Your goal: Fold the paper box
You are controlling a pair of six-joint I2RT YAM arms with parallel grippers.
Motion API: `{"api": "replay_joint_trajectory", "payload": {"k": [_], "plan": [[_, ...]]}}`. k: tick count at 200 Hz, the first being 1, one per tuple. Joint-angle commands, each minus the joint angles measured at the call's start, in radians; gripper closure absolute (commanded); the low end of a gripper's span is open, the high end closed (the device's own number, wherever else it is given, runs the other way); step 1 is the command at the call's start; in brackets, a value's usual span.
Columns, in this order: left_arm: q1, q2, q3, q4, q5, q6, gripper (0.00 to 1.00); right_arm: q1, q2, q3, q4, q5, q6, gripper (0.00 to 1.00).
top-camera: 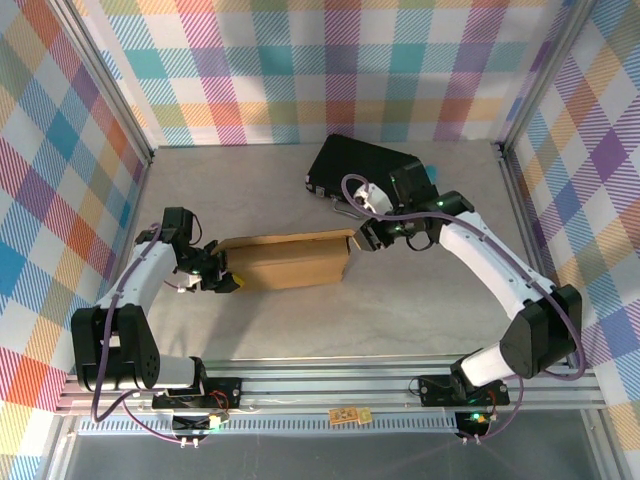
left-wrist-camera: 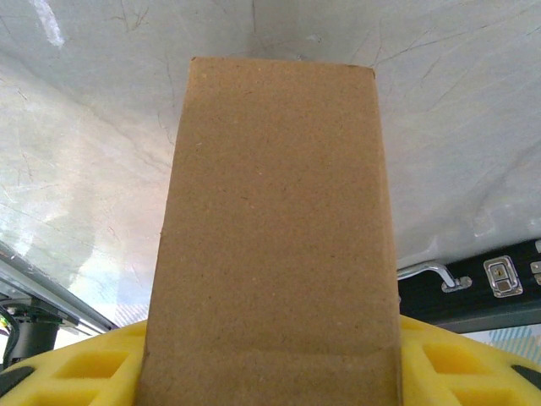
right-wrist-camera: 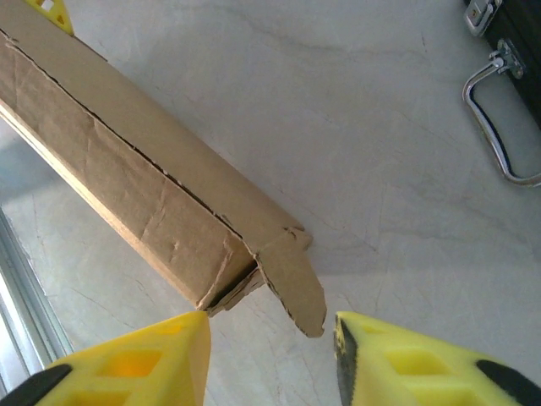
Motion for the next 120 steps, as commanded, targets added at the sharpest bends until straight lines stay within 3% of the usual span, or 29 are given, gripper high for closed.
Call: {"api": "replay_joint_trajectory", "payload": {"k": [1, 91, 120], "plan": [[0.022, 0.014, 0.021, -0.059, -0.068, 0.017, 0.83, 0.020, 0.031, 0.056, -0.063, 0.004, -0.028, 0.63], [0.023, 0.037, 0.032, -0.050, -0.065, 0.048, 0.84, 0.037, 0.104, 0.108, -0.090, 0.085, 0.001, 0.83], [0.023, 0.045, 0.036, -0.042, -0.063, 0.051, 0.84, 0.045, 0.115, 0.121, -0.096, 0.082, 0.013, 0.85]]}}
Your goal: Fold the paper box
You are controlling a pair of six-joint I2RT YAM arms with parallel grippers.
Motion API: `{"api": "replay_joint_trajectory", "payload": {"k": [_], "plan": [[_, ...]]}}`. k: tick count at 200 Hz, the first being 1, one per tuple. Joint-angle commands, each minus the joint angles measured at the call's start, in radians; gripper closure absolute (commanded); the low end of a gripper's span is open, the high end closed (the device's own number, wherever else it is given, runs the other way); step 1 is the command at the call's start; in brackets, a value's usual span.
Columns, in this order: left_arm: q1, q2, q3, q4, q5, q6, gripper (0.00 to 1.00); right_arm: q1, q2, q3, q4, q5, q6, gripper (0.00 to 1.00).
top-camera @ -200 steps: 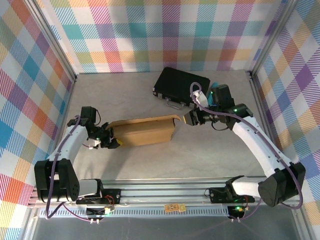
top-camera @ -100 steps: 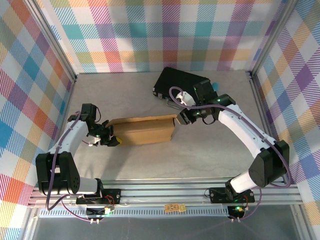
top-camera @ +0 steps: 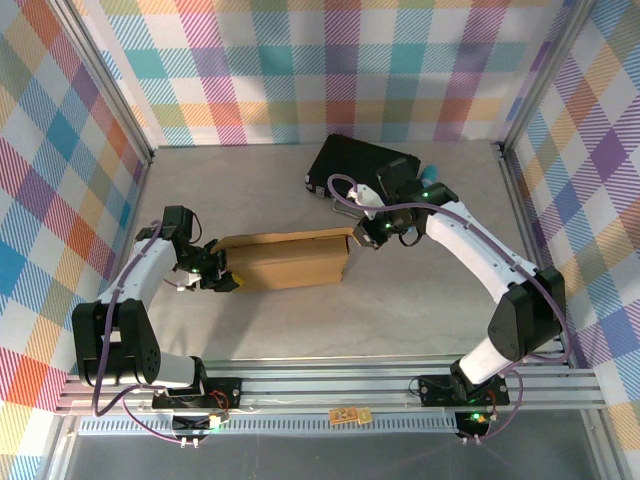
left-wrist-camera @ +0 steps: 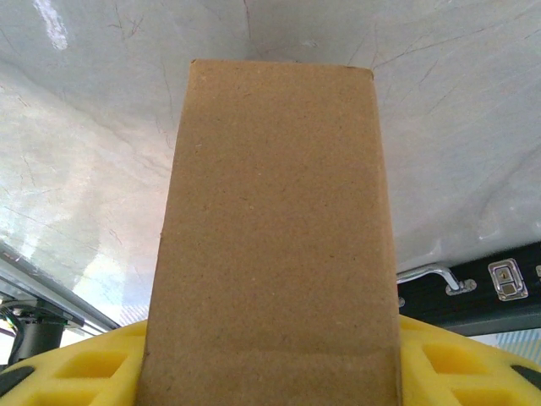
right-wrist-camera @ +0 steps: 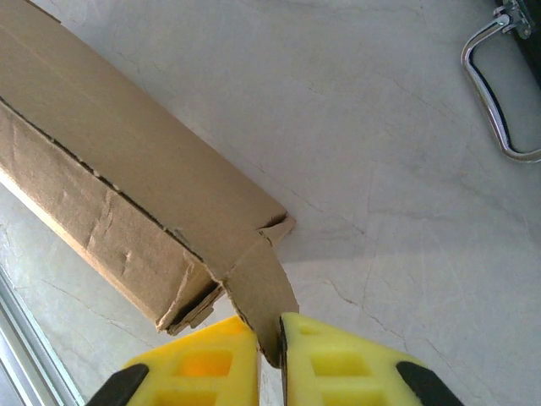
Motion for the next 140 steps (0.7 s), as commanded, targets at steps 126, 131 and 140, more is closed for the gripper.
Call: {"api": "replay_joint_trajectory", "payload": {"k": [126, 131, 140], "plan": [[0.018, 0.027, 0.018, -0.029, -0.067, 0.021, 0.84, 0.043, 0.004, 0.083, -0.075, -0.060, 0.211, 1.00], [0.019, 0.028, 0.018, -0.028, -0.068, 0.019, 0.84, 0.045, 0.005, 0.086, -0.079, -0.055, 0.225, 1.00], [0.018, 0.026, 0.016, -0.026, -0.070, 0.016, 0.84, 0.046, 0.008, 0.090, -0.087, -0.047, 0.252, 1.00]]}}
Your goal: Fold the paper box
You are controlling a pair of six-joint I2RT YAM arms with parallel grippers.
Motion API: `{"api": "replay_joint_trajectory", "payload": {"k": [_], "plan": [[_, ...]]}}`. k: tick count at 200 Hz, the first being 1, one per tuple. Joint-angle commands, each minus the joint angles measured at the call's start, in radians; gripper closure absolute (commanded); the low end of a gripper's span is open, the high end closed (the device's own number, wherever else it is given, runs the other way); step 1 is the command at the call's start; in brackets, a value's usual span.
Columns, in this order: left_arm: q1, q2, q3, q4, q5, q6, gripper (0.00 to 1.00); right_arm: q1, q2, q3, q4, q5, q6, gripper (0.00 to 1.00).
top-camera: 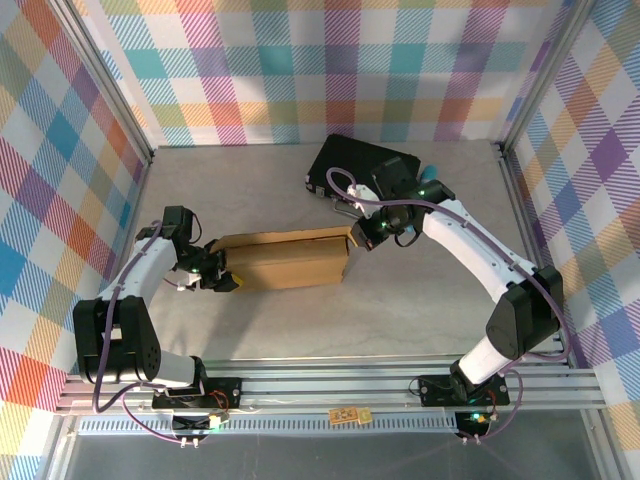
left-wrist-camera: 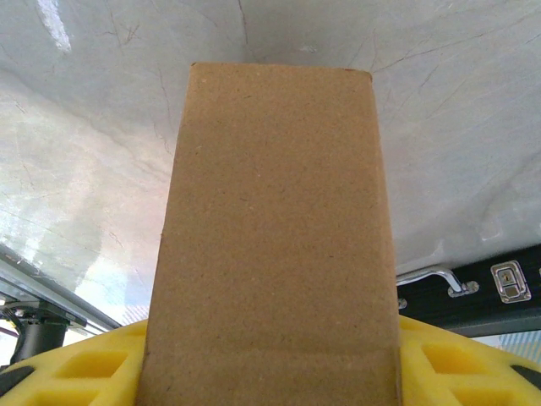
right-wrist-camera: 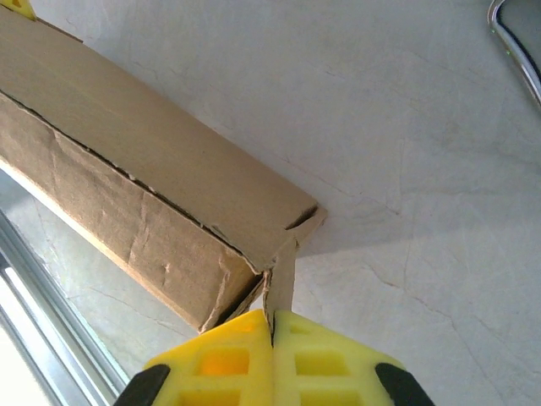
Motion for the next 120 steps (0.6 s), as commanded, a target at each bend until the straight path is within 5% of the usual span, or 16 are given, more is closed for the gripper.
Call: {"api": "replay_joint_trajectory", "payload": {"k": [1, 120], "plan": [[0.012, 0.011, 0.016, -0.029, -0.077, 0.001, 0.84, 0.018, -0.005, 0.044, -0.026, -0.037, 0.094, 1.00], [0.012, 0.005, 0.003, -0.017, -0.076, -0.009, 0.84, 0.066, 0.000, 0.050, 0.008, -0.017, 0.345, 1.00]]}}
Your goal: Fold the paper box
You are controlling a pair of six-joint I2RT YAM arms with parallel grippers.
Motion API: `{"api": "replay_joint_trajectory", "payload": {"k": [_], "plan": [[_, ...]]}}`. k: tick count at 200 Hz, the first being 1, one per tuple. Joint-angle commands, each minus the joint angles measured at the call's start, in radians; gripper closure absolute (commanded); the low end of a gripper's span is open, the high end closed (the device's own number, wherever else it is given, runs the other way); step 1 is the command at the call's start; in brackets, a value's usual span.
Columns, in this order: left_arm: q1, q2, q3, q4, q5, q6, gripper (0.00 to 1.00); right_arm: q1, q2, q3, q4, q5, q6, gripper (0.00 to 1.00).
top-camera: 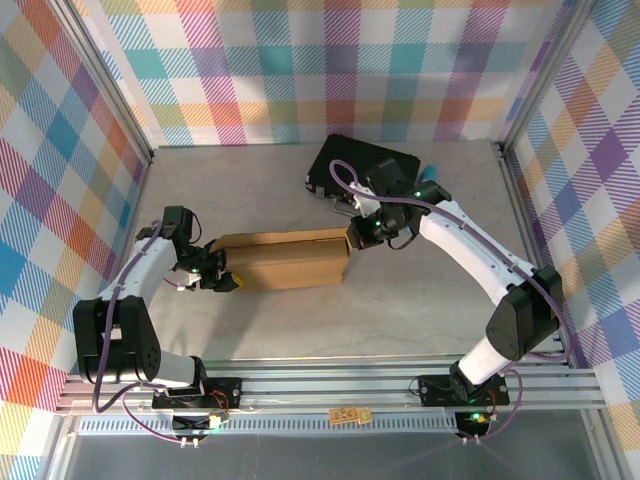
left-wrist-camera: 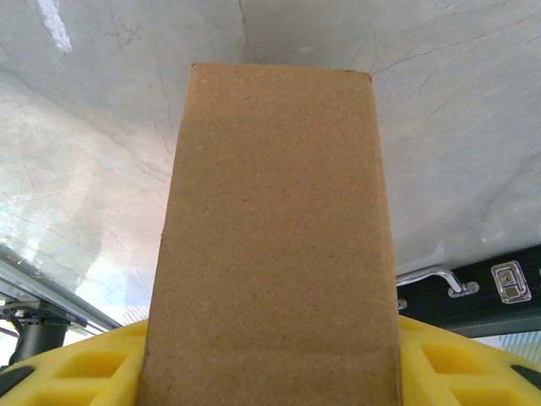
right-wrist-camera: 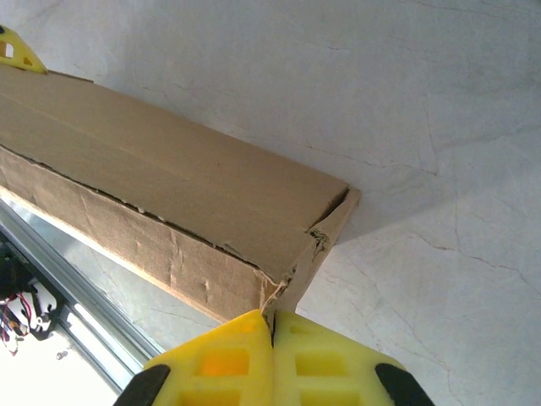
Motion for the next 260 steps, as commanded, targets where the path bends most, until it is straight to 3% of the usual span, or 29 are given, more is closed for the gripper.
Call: {"api": "replay_joint_trajectory", "payload": {"k": [1, 219, 233, 260], "plan": [[0.013, 0.005, 0.002, -0.017, -0.075, -0.009, 0.84, 0.028, -0.002, 0.032, 0.026, -0.027, 0.078, 1.00], [0.022, 0.014, -0.020, -0.010, -0.075, -0.049, 0.83, 0.130, -0.105, -0.256, 0.248, 0.182, 0.096, 1.00], [0.026, 0.014, -0.021, 0.000, -0.072, -0.035, 0.73, 0.130, -0.105, -0.258, 0.246, 0.197, 0.090, 1.00], [0.047, 0.006, -0.005, 0.005, -0.074, 0.064, 0.35, 0.131, -0.091, -0.228, 0.209, 0.234, 0.074, 1.00]]}}
